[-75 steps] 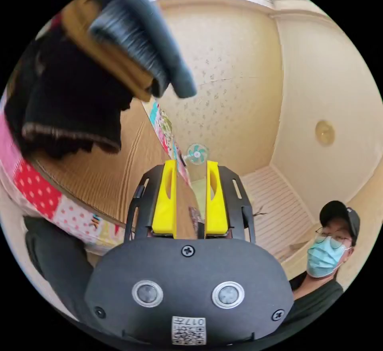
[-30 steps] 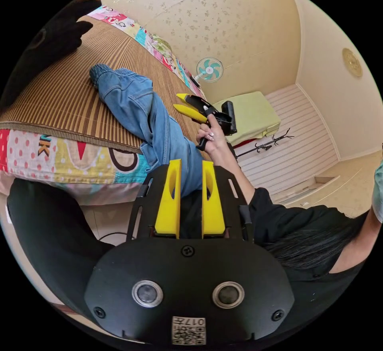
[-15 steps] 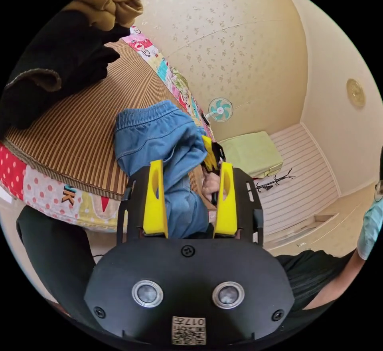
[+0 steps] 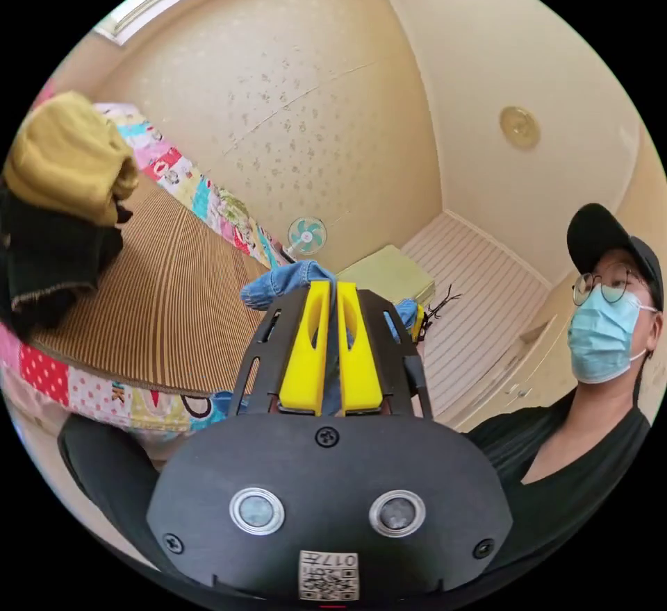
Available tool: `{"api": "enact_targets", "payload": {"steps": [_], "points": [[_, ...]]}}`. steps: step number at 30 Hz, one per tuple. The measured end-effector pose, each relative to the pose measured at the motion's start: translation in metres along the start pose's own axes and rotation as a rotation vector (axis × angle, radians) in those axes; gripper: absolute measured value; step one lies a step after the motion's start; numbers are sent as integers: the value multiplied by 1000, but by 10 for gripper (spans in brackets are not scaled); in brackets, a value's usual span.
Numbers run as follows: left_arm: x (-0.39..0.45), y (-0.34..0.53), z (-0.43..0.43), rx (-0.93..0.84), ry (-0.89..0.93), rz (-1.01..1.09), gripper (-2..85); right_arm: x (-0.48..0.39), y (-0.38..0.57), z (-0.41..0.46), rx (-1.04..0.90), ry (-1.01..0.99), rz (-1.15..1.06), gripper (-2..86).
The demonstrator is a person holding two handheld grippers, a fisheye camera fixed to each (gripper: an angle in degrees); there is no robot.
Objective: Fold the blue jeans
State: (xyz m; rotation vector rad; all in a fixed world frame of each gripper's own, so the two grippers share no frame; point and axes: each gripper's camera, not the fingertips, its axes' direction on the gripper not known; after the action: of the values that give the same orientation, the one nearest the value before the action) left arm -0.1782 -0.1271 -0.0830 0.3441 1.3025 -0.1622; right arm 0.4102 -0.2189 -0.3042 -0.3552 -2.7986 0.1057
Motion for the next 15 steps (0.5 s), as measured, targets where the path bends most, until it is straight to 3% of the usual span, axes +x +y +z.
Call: {"api": "enact_targets", "payload": {"steps": [2, 5, 9, 12, 15], "points": [[79, -19, -25, 55, 4, 220, -4, -74, -8, -17, 17, 80, -153, 23], [167, -34, -60, 215, 18, 386, -5, -201, -7, -30, 90, 306, -398, 22], [258, -54, -81, 298, 90, 599, -5, -346, 12, 1, 178, 631, -735, 21], [315, -60, -81, 333, 10, 711, -4, -392, 19, 38, 210, 822, -809, 20], [329, -53, -71, 361, -63, 727, -4, -380, 34, 58, 297, 928, -849, 20]]}}
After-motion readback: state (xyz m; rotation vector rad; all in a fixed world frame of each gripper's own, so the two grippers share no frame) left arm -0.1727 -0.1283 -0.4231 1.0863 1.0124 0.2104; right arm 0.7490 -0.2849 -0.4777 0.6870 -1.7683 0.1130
